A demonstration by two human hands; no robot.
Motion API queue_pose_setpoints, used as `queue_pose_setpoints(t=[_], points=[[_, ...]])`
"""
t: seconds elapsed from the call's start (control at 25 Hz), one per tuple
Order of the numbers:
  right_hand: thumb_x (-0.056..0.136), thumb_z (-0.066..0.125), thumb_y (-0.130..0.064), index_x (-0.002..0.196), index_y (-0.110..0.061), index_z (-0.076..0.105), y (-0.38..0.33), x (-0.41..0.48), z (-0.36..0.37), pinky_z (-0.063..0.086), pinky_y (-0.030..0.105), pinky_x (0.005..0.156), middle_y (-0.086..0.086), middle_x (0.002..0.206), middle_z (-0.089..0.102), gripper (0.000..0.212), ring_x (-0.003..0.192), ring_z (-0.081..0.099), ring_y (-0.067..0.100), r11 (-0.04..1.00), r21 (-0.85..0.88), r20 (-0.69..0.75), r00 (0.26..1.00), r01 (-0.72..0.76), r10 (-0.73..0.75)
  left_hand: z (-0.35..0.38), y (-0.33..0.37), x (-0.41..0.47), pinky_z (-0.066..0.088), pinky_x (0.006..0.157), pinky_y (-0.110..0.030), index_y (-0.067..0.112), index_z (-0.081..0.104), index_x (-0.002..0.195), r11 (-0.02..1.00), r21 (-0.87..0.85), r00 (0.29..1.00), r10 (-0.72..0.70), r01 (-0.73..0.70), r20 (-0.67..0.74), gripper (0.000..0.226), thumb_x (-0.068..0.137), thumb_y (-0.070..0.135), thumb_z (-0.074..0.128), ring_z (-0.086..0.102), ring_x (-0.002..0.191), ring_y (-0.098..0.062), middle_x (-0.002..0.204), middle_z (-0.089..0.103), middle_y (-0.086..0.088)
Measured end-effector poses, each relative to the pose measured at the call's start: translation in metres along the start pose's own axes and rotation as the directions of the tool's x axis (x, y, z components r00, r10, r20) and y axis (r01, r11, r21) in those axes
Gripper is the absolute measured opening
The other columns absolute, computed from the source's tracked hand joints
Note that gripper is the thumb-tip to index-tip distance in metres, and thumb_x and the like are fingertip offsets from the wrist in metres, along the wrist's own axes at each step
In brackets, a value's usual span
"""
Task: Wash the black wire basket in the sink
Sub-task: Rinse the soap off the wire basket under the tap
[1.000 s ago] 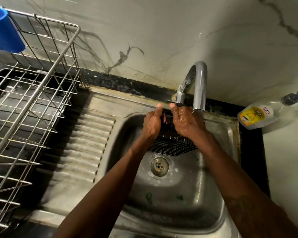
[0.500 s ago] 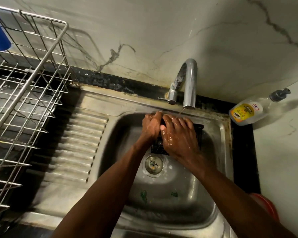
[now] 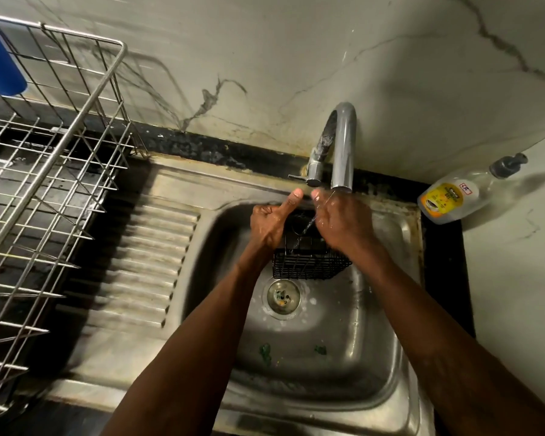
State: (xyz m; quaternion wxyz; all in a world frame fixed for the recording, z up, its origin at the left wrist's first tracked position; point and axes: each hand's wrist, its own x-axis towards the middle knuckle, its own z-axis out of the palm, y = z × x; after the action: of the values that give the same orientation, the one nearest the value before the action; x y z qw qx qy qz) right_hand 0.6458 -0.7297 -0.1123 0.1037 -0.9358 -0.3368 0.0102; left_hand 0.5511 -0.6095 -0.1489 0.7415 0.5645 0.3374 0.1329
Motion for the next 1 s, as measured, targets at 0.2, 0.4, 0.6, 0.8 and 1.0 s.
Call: queue_pose_setpoints(t=[0.2,0.4,0.6,0.8,1.0], points=[[0.102,0.035,-0.058,0.134,-0.025,0.055,-0.013,-0.033,0.013,0.033,0.045,0.107,0.001,0.126,0.063,0.050,0.116,0.056,0.022,0.973,-0.033,0.015,0.973,0.230,-0.230,-0.015,0.004,0.001,0.060,0.083,-0.046,0.008,0.078,0.086,0.997,-0.031,0.997,-0.071,0.069,-0.037,0.040,0.079,0.048,0.078,0.075,0.081,-0.031,0.084,0.076,-0.014],[0.106,0.026,-0.050,0.101,-0.020,0.071,-0.017,-0.009,-0.001,0.037,0.034,0.071,0.005,0.080,0.061,0.055,0.074,0.054,0.024,0.986,-0.163,0.067,0.998,0.025,-0.014,-0.011,0.003,0.000,0.060,0.081,-0.043,0.003,0.076,0.082,0.991,0.130,0.999,0.030,-0.035,0.036,0.053,0.082,0.055,0.073,0.074,0.077,-0.028,0.079,0.076,-0.013],[0.107,0.031,-0.050,0.106,-0.010,0.070,-0.033,0.019,-0.005,0.037,0.036,0.071,0.014,0.093,0.065,0.056,0.085,0.062,0.030,0.949,-0.128,0.067,0.952,-0.288,0.298,-0.011,0.007,0.004,0.052,0.058,-0.022,0.011,0.066,0.054,0.965,0.261,0.998,0.016,-0.002,-0.053,0.053,0.089,0.051,0.066,0.064,0.051,-0.011,0.052,0.065,0.002],[0.104,0.035,-0.056,0.120,-0.024,0.067,-0.004,-0.015,0.000,0.042,0.042,0.093,0.005,0.106,0.068,0.048,0.100,0.061,0.027,0.988,0.052,0.122,0.981,0.149,-0.154,-0.009,0.007,0.007,0.045,0.047,-0.010,0.000,0.067,0.087,0.971,0.227,0.991,-0.046,0.075,-0.128,0.049,0.091,0.048,0.065,0.064,0.051,-0.002,0.069,0.067,-0.003],[0.077,0.050,-0.086,0.113,-0.031,0.072,0.006,-0.018,0.000,0.052,0.042,0.092,-0.001,0.107,0.074,0.069,0.099,0.067,0.023,0.991,0.132,0.133,0.990,0.023,-0.041,-0.006,-0.001,0.006,0.058,0.062,-0.024,0.007,0.077,0.086,0.966,0.257,1.000,-0.009,0.015,-0.024,0.044,0.090,0.048,0.064,0.074,0.069,-0.019,0.076,0.076,-0.008]])
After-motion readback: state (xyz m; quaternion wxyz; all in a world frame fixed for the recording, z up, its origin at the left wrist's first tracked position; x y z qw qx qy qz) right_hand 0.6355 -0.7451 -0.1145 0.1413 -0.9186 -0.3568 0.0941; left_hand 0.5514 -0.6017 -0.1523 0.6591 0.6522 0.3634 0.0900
